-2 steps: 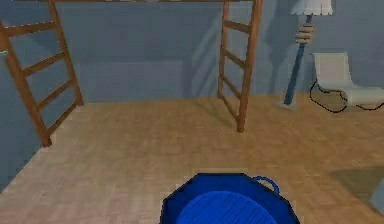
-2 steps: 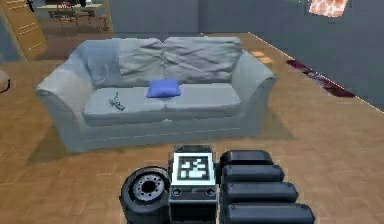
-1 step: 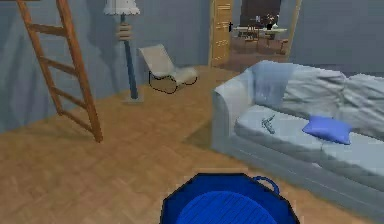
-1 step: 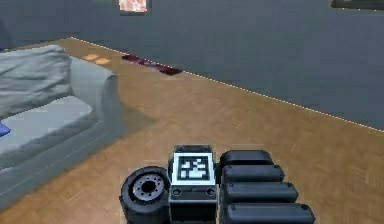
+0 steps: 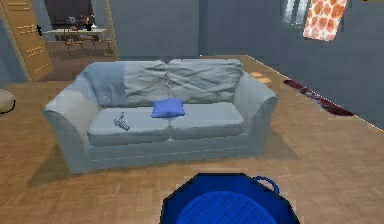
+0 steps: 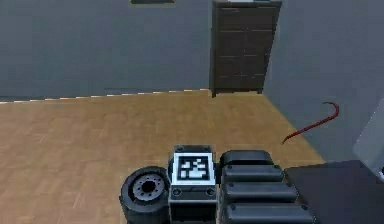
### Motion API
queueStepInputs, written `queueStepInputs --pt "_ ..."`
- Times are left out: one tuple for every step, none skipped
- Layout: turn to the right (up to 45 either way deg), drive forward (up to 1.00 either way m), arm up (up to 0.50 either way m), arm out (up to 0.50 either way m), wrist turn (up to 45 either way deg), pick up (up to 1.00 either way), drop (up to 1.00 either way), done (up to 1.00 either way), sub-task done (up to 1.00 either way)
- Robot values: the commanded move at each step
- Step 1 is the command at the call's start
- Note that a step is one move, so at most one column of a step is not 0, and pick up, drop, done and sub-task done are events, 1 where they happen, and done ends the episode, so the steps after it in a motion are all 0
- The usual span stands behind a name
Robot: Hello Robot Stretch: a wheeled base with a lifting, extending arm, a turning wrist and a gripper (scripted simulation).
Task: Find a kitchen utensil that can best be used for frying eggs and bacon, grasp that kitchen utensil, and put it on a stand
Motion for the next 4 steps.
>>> queueStepInputs --pt "30.0 0.00 0.00 0.00 0.0 0.00 0.00 0.00 0.00" --pt "-45.0 0.00 0.00 0.00 0.0 0.00 0.00 0.00 0.00" --pt "-45.0 0.00 0.00 0.00 0.0 0.00 0.00 0.00 0.00" --pt "-45.0 0.00 0.00 0.00 0.0 0.00 0.00 0.00 0.00"
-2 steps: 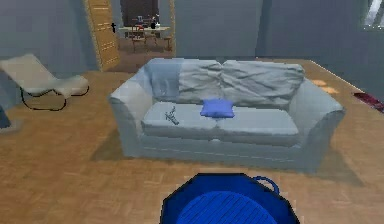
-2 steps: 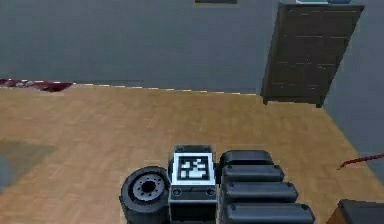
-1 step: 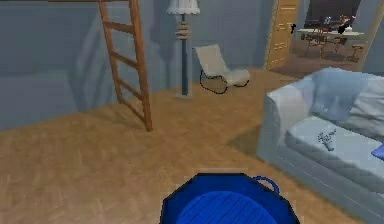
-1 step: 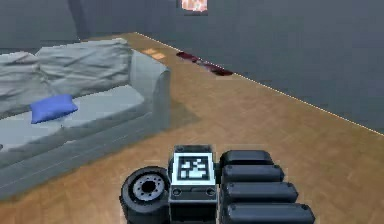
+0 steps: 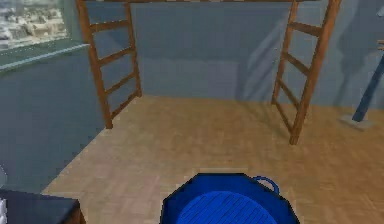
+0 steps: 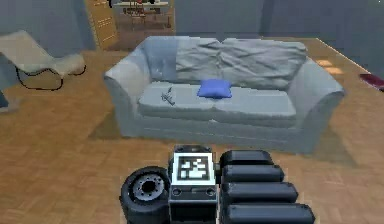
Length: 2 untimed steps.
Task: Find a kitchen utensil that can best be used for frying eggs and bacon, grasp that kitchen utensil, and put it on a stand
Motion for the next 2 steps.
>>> queueStepInputs --pt "-33.0 0.00 0.00 0.00 0.0 0.00 0.00 0.00 0.00" --pt "-45.0 0.00 0.00 0.00 0.0 0.00 0.00 0.00 0.00"
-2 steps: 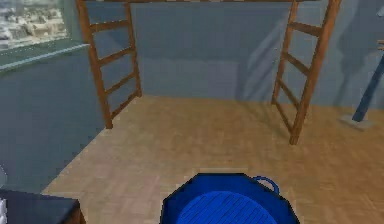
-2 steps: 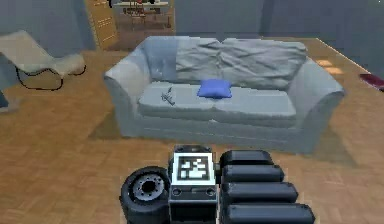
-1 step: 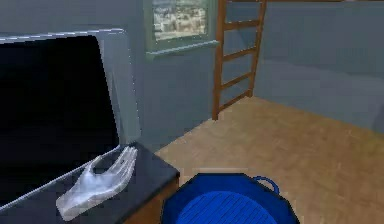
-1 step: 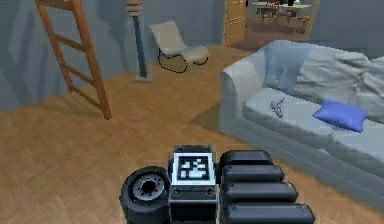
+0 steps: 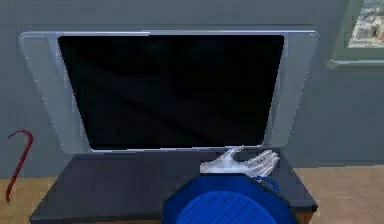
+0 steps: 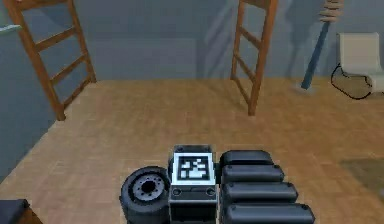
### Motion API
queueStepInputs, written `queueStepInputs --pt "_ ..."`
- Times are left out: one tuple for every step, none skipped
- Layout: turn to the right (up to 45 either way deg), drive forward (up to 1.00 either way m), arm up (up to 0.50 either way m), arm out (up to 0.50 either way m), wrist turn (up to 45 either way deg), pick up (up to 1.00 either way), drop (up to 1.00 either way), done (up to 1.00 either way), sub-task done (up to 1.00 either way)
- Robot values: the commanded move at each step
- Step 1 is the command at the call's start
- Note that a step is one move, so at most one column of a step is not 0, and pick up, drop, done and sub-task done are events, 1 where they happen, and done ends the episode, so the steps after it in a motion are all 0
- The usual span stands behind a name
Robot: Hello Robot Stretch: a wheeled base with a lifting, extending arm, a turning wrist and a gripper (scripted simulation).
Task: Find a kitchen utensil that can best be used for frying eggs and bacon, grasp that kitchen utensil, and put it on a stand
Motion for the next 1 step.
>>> queueStepInputs --pt "-45.0 0.00 0.00 0.00 0.0 0.00 0.00 0.00 0.00"
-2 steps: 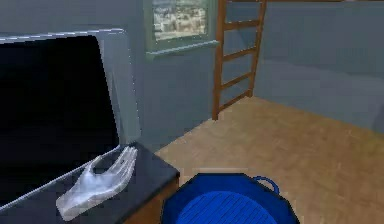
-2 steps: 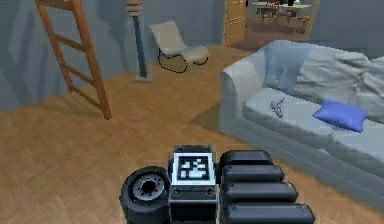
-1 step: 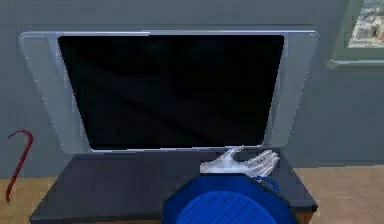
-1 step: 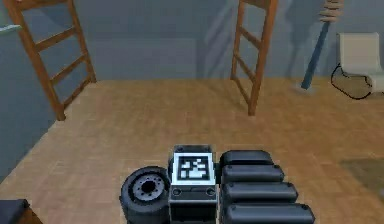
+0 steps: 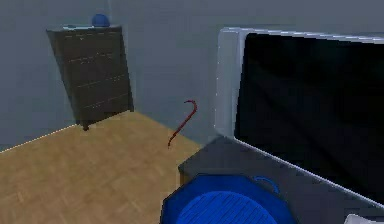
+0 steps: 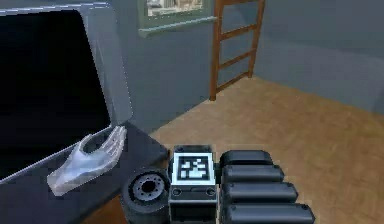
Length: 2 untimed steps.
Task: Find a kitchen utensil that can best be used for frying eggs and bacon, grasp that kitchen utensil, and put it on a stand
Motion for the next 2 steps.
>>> queueStepInputs --pt "-45.0 0.00 0.00 0.00 0.0 0.00 0.00 0.00 0.00" --pt "-42.0 0.00 0.00 0.00 0.0 0.00 0.00 0.00 0.00"
